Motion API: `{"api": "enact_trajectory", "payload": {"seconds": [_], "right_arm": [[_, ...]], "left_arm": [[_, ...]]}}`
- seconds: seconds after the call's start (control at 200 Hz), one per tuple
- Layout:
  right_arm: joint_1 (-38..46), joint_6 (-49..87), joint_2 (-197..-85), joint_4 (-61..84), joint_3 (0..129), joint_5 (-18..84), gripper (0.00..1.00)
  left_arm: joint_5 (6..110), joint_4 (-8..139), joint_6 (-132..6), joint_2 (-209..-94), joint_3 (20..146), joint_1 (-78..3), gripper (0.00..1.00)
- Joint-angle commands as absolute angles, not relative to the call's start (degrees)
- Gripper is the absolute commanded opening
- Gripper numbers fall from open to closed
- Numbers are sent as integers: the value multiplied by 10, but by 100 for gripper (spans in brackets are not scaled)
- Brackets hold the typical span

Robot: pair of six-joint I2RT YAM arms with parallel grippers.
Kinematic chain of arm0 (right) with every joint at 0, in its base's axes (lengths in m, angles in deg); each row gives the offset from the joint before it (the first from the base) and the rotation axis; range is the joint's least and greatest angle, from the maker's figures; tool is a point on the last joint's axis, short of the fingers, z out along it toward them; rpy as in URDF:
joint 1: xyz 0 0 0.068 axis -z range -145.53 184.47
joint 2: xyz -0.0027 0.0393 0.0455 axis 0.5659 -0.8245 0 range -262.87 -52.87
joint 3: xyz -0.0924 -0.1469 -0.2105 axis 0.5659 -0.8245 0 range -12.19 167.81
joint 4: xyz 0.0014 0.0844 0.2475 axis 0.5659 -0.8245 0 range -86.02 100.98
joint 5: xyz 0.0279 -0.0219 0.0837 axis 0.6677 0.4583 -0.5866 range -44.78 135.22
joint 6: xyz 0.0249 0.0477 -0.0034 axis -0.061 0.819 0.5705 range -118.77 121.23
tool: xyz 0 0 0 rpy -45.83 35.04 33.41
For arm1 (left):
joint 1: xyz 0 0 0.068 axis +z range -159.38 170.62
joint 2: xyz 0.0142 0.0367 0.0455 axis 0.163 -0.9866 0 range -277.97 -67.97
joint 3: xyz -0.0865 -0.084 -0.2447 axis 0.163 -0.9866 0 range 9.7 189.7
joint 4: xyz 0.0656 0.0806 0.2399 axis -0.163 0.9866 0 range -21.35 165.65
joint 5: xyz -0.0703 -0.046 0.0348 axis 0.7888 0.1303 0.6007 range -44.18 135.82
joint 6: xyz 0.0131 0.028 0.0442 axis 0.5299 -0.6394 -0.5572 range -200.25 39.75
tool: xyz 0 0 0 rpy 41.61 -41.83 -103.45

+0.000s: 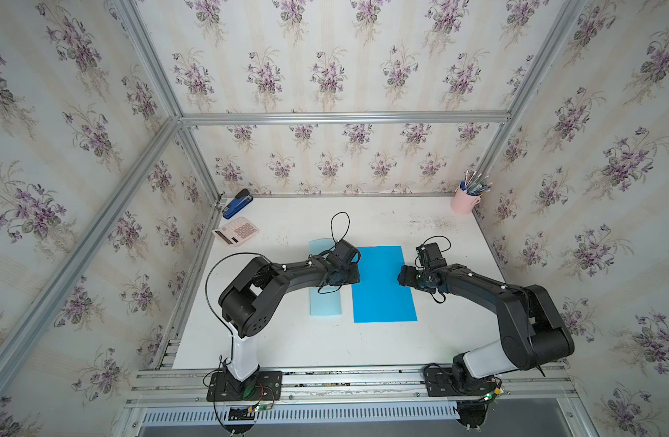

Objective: Fold the rectangular paper in half along the long edge
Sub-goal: Pick up the paper from the center of the board.

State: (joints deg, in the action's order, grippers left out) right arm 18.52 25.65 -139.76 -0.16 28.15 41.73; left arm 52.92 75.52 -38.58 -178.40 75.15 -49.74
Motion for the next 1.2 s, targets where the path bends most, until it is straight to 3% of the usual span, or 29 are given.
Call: {"api": "enact_trajectory", "payload": {"seconds": [0.0,0.375,0.639,0.769,0.964,1.194], "right_arm": [[186,258,-1407,-7,284,398,82],[186,279,-1387,2,260,321,82],[186,287,-1374,6,239,303,82],[186,293,-1375,20,230,291,82],[186,304,-1375,47,218,270,82],[186,311,-1374,66,211,252,81]], "left_arm": [[542,789,-371,-1795,755,-497,50],[529,869,-362,-1791,771,-497,47],[573,846,-343,-1803,762,-497,46],[601,829,-334,-1817,762,-497,42],[614,826,-335,-1829,768,-497,25],[609,831,-342,-1827,768,-497,24]]}}
